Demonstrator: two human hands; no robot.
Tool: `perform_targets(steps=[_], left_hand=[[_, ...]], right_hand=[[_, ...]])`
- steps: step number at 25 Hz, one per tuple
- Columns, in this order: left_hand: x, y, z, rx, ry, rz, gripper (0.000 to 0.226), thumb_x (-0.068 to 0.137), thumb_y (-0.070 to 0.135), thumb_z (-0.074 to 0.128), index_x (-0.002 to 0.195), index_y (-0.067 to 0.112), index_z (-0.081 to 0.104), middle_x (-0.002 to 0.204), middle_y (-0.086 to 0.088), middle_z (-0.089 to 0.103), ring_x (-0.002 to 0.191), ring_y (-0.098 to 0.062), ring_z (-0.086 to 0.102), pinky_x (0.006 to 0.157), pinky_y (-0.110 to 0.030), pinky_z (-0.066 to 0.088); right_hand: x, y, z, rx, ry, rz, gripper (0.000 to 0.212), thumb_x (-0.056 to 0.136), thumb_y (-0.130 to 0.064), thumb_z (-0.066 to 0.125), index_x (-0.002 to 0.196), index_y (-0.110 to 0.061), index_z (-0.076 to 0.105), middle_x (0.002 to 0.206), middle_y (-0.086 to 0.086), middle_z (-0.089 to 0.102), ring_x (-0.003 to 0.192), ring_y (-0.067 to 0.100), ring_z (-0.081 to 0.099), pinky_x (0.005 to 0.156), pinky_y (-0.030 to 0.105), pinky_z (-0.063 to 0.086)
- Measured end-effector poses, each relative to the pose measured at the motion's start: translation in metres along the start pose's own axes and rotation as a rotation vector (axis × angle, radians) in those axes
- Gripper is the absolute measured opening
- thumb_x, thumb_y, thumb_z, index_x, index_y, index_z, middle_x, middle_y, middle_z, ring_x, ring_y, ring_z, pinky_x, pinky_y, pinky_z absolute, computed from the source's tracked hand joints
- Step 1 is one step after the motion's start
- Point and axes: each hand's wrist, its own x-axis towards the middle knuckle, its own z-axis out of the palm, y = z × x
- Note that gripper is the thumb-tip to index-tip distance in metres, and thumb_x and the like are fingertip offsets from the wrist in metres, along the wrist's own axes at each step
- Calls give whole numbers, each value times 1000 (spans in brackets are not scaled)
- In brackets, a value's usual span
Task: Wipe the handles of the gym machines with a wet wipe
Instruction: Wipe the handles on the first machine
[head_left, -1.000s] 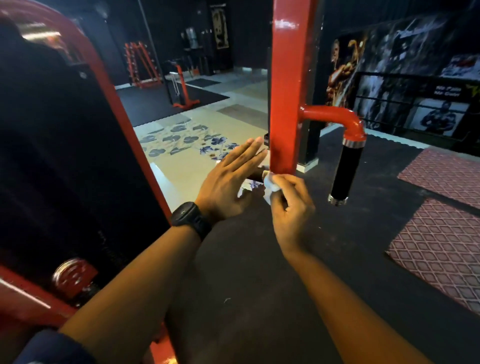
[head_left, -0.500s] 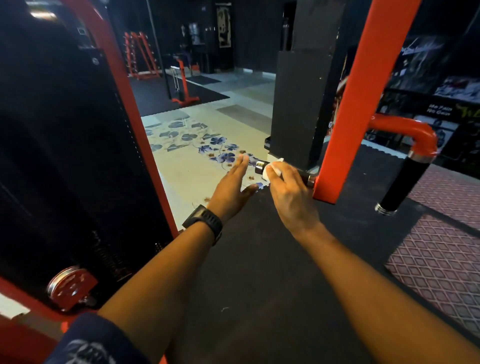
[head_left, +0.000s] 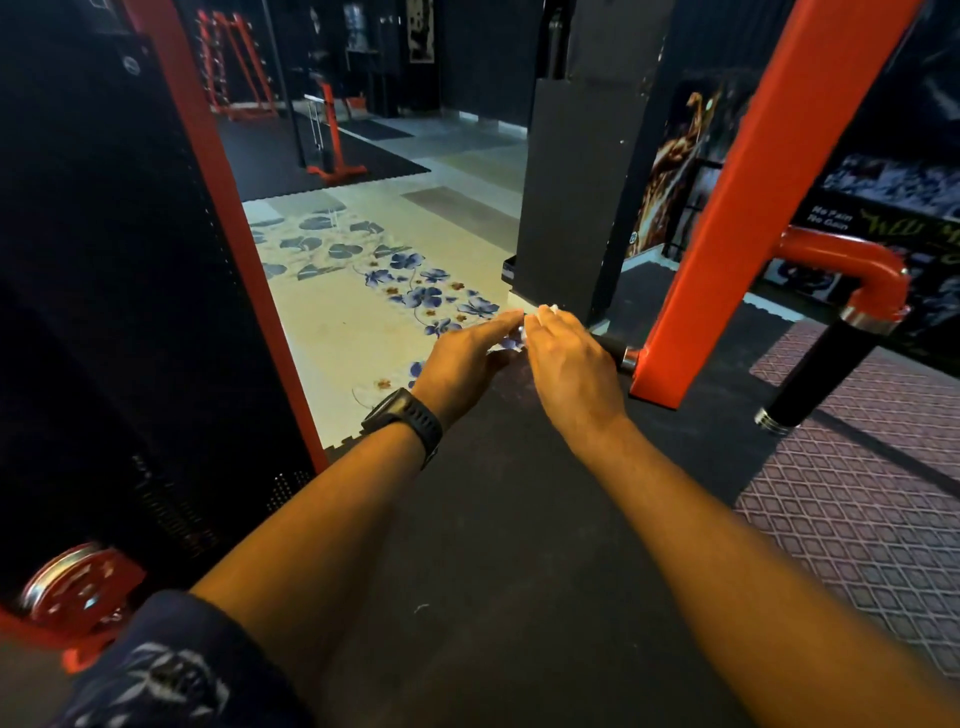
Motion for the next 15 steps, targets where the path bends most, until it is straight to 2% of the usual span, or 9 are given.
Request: perform_targets(steps=[3, 5, 7, 9, 11, 13, 15], left_hand=[[10, -2, 4, -13, -11, -34, 50, 90, 4, 72, 138, 12, 60, 122, -9, 71, 113, -26, 67, 95, -23, 44], [14, -5, 6, -6, -3, -47, 50, 90, 5, 72, 137, 13, 60, 121, -11, 71, 112, -28, 67, 93, -24, 44], [17, -7, 10, -21, -14, -30, 53, 89, 5, 73, 139, 14, 58, 123, -9, 70, 114, -27, 66, 96, -26, 44], [21, -11, 15, -46, 1, -34, 52, 89, 6, 73, 138, 14, 59, 121, -8, 71, 112, -26, 68, 99, -33, 50], [24, -18, 21, -57, 32, -44, 49, 89, 8, 74, 136, 15, 61, 116, -8, 74, 106, -25, 70, 94, -43, 57], [29, -24, 24, -40, 36, -25, 48, 89, 11, 74, 136, 16, 61, 115, -8, 74, 104, -25, 71, 91, -44, 58], [34, -28, 28, -35, 40, 4, 48, 89, 12, 74, 135, 15, 62, 117, -8, 73, 104, -26, 71, 90, -43, 58]], right_hand=[[-9, 5, -1, 44, -41, 7, 41, 89, 1, 65, 130, 3, 60, 132, 20, 60, 129, 32, 54, 104, 42, 50], [-6, 14, -4, 29, -42, -41, 41, 89, 1, 65, 130, 4, 59, 132, 22, 61, 127, 34, 56, 103, 43, 50], [10, 17, -9, 37, -67, 21, 27, 90, -2, 67, 117, -1, 65, 115, 17, 67, 108, 31, 66, 87, 37, 59], [21, 8, -14, 53, -100, 157, 15, 93, -6, 64, 108, -7, 66, 102, 10, 67, 90, 22, 68, 71, 28, 54], [25, 4, -15, 36, -114, 155, 15, 96, -10, 61, 111, -9, 66, 103, 8, 66, 89, 19, 66, 69, 25, 51], [36, 7, -17, -16, -206, 146, 15, 99, -14, 57, 112, -10, 64, 99, 8, 65, 84, 18, 62, 66, 25, 44], [59, 11, -23, -94, -329, 255, 18, 102, -15, 51, 112, -9, 64, 88, 7, 58, 75, 18, 53, 61, 28, 38]])
